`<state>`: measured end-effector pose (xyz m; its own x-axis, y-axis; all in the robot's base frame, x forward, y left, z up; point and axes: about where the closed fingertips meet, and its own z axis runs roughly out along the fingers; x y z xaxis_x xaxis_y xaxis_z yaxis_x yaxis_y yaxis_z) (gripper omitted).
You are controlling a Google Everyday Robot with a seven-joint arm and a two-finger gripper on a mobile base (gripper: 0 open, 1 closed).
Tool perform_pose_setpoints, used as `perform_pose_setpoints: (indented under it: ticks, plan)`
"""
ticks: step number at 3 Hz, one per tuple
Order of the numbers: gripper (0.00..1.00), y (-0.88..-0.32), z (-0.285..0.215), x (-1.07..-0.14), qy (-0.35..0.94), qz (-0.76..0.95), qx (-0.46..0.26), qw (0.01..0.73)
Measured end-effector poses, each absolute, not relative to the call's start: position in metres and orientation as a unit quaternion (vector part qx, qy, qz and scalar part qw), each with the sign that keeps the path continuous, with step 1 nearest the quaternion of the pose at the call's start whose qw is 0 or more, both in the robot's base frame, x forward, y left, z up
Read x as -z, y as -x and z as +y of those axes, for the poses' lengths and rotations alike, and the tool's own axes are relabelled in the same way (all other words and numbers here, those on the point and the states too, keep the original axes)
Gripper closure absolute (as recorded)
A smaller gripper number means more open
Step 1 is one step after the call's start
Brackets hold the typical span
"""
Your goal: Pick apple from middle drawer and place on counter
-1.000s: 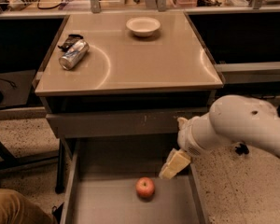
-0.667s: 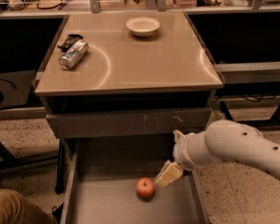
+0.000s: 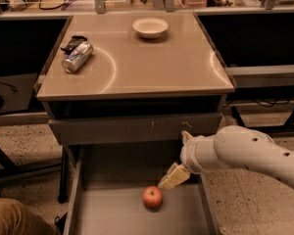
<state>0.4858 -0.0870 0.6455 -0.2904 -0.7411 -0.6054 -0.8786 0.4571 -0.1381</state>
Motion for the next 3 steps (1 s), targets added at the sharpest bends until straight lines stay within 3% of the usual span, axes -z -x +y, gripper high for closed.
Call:
perform_pose_setpoints:
  ticks: [3]
  plan:
    - [0.0, -0.478, -0.057, -0.518, 0.479, 0.795, -0.193, 0.319]
